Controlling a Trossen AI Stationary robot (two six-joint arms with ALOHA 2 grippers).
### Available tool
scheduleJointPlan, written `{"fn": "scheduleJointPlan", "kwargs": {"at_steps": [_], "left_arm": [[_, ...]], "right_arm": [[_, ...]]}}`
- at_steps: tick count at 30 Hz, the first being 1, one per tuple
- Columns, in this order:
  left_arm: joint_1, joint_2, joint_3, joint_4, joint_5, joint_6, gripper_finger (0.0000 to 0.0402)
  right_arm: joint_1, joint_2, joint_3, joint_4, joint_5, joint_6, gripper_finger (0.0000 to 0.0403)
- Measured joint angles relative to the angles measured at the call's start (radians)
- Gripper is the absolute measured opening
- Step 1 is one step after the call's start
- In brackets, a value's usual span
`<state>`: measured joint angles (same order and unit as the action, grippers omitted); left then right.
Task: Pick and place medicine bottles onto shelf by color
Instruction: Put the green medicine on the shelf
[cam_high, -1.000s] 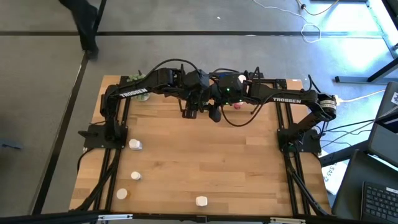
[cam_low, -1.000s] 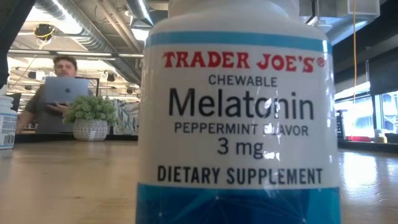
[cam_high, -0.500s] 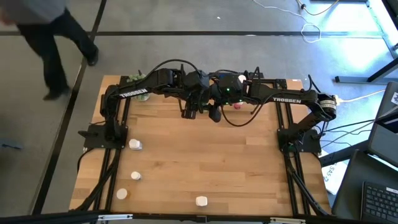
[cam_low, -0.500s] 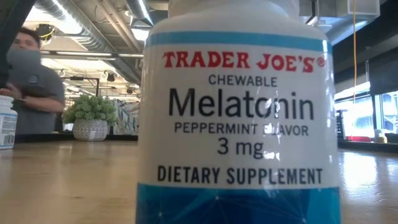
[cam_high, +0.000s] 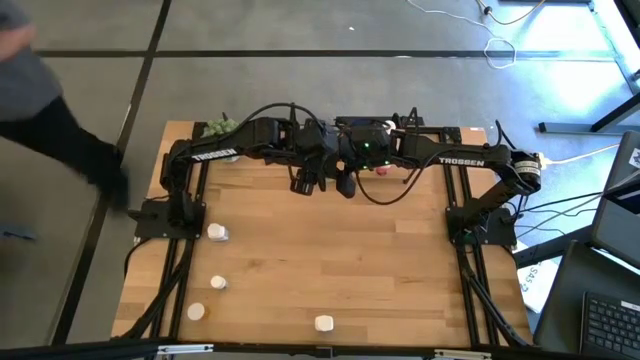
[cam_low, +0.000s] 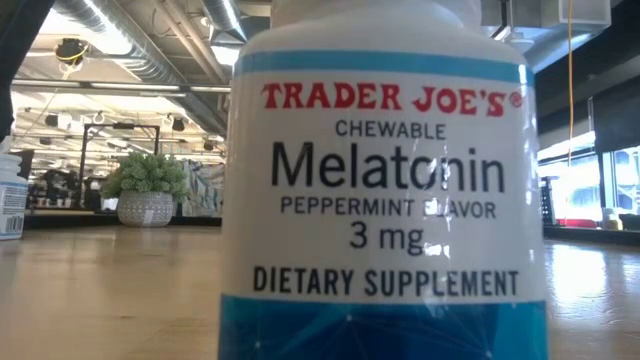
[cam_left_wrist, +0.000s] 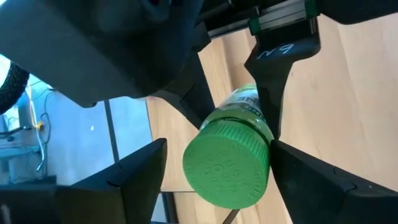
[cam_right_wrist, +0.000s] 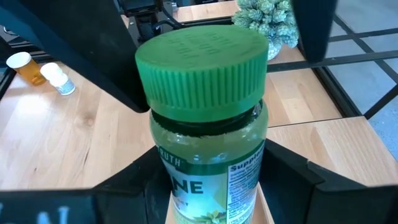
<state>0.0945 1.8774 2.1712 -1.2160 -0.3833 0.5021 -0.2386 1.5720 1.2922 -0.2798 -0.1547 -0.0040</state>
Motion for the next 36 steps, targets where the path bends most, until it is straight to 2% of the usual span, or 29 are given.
{"fn": "scheduleJointPlan", "kwargs": {"at_steps": [20,24,26,36], "left_arm": [[-0.001,0.000,0.000,0.000,-0.001,0.004,0.0279],[-0.002,0.000,0.000,0.072,0.009,0.218,0.0279],[-0.002,0.000,0.000,0.095,0.006,0.256,0.0279],[-0.003,0.000,0.000,0.124,0.001,0.216,0.0279]], "right_arm": [[-0.005,0.000,0.000,-0.002,0.003,0.028,0.0202],[-0.005,0.000,0.000,-0.002,0.004,0.027,0.0202],[-0.005,-0.001,0.000,-0.003,0.004,0.027,0.0202],[-0.008,-0.004,0.000,0.000,0.007,0.026,0.0202]]}}
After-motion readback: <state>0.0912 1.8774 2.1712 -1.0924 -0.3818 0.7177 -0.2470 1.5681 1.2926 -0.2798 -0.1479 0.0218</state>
